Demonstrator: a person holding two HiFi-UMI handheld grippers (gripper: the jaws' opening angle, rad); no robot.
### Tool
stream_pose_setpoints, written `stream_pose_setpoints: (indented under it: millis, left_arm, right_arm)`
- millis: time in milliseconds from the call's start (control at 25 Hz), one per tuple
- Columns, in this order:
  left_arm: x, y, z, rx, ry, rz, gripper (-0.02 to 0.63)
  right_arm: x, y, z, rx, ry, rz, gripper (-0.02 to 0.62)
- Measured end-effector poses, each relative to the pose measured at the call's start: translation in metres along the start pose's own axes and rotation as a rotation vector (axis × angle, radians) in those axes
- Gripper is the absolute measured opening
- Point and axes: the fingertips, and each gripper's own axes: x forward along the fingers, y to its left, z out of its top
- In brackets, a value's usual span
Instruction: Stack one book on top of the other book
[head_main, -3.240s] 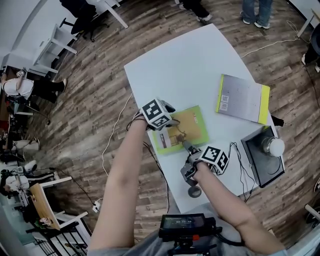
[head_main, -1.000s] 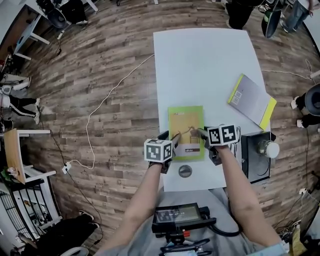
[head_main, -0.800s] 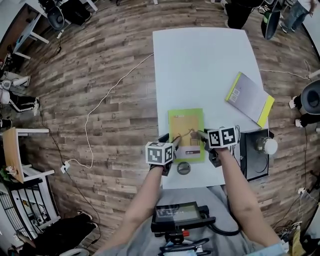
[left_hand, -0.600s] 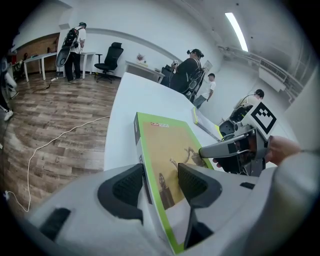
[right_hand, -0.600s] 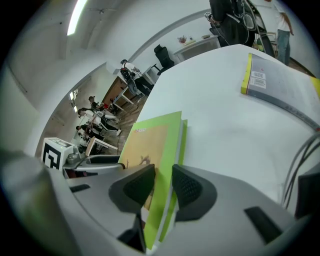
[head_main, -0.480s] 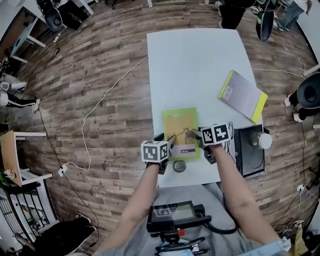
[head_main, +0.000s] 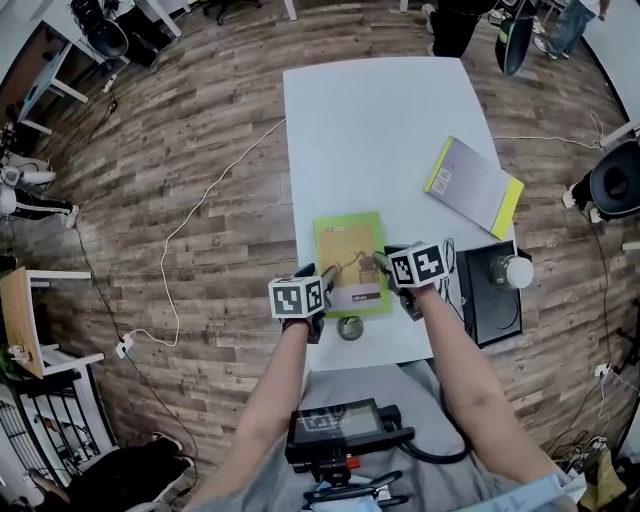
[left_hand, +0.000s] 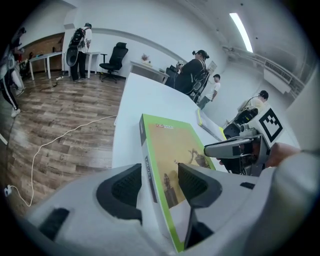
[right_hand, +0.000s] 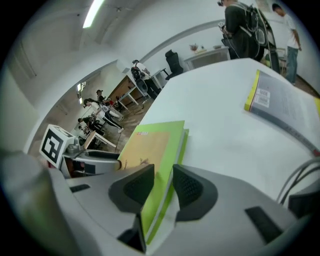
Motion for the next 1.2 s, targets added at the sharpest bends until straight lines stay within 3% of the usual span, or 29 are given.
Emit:
stream_pose_setpoints:
  millis: [120,280,560,840,1200]
  left_arm:
    - [-0.013,-0.001,0.013,0.018,-0.041,-0.003,0.232]
    - [-0.033,-0.031,0.051,0.059,-0.139,-0.082,0.232]
    - [-0.083,-0.101,0.118,0.153,-0.317,-0.247,0.232]
    - [-0.125,-0.144,0.141,0.246,-0.411,-0.308,0.232]
    - [-0.143,-0.19,0.145,0.325,-0.453,-0.378,0.232]
  right_arm:
    - [-0.017,0.01,0.023,-0.086,-0.147,0.032,0.124]
    - [-0.045,0.037,0.06,-0.215,-0.312,0.104,0.124]
    - [-0.116,0.091,0.116,-0.474,-0.515,0.055,0.124]
    - [-0.174,0.114,0.133,-0.534,-0.606,-0.024,0.141]
    - [-0.226,0.109,0.127,-0.564,-0.645,-0.167,0.144]
